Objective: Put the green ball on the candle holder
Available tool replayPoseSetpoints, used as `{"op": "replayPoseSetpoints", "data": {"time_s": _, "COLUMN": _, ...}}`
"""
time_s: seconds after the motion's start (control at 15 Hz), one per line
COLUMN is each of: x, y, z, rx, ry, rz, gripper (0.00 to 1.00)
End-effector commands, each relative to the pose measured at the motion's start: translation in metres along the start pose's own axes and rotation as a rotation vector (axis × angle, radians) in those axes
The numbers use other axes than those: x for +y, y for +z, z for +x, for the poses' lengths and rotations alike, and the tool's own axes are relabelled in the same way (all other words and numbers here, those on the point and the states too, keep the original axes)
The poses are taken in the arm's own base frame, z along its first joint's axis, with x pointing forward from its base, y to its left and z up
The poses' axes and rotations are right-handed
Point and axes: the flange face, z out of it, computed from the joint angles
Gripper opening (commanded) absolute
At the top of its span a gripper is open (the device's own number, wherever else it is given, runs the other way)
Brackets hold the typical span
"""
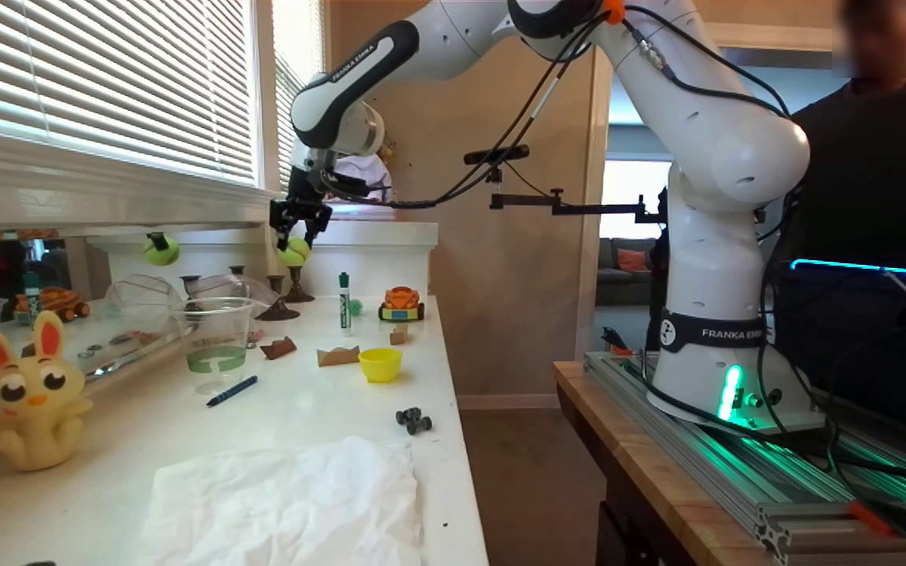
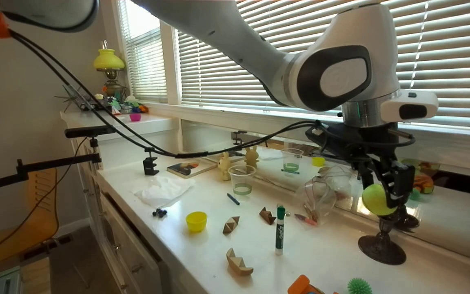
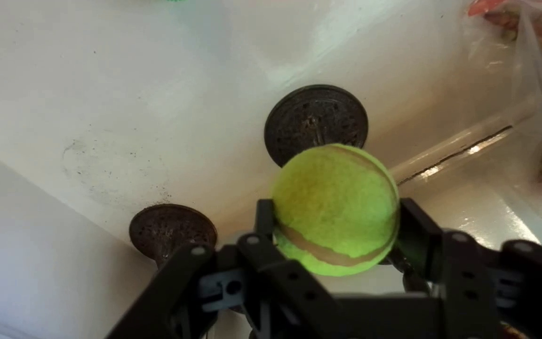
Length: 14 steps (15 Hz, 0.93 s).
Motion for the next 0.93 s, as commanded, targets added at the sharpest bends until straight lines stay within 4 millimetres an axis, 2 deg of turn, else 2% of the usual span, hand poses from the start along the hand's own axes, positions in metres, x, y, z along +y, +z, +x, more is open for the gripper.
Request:
{"op": "replayPoseSetpoints", "data": {"time_s": 0.0, "x": -0.004, "y": 0.007, "z": 0.016, "rx": 0.032, "ry": 0.038, "rz": 0.033, "gripper": 0.41}}
{"op": "replayPoseSetpoints", "data": {"time_s": 0.53, "x": -0.01, "y": 0.016, "z": 0.029, "rx": 0.059, "ry": 0.054, "rz": 0.038, "gripper": 0.41}}
{"op": "replayPoseSetpoints", "data": {"time_s": 0.6, "x": -0.01, "y": 0.015, "z": 0.019, "rx": 0.033, "ry": 0.018, "rz": 0.012, "gripper": 0.66}}
{"op": "replayPoseSetpoints", "data": {"time_s": 0.8, "x": -0.009, "y": 0.017, "z": 0.021, "rx": 0.038, "ry": 0.021, "rz": 0.011, "gripper": 0.66}}
{"op": "replayPoseSetpoints", "data": {"time_s": 0.87, "x": -0.009, "y": 0.018, "z": 0.022, "rx": 0.038, "ry": 0.021, "rz": 0.011, "gripper": 0.41}}
